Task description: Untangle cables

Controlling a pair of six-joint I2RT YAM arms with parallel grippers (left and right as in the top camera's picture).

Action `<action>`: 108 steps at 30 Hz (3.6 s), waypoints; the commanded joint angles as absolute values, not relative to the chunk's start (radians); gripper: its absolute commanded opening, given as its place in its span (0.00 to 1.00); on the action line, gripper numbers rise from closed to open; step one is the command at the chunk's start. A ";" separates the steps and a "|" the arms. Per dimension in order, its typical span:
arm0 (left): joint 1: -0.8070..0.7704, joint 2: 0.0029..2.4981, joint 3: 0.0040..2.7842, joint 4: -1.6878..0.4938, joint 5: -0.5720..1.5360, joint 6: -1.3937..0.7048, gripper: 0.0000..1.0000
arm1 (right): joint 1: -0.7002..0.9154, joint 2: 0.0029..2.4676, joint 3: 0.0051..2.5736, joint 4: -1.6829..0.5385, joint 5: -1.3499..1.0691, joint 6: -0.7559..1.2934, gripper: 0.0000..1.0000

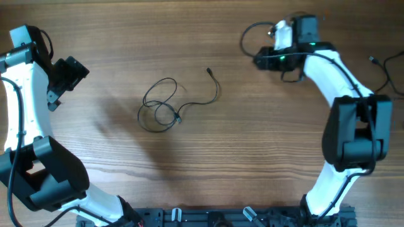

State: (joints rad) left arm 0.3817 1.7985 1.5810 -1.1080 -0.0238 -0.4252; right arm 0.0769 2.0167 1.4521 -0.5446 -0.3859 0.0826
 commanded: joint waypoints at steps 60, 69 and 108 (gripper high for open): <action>0.384 1.796 1.574 -1.108 -0.015 -0.435 1.00 | 0.861 2.160 1.430 -0.195 -0.048 1.699 0.33; 0.384 1.796 1.574 -1.108 -0.015 -0.435 1.00 | 0.859 2.146 1.430 -0.192 0.028 1.182 0.04; 0.368 1.801 1.574 -1.063 0.609 -0.267 1.00 | 0.776 1.601 1.604 -0.521 -0.199 0.229 0.04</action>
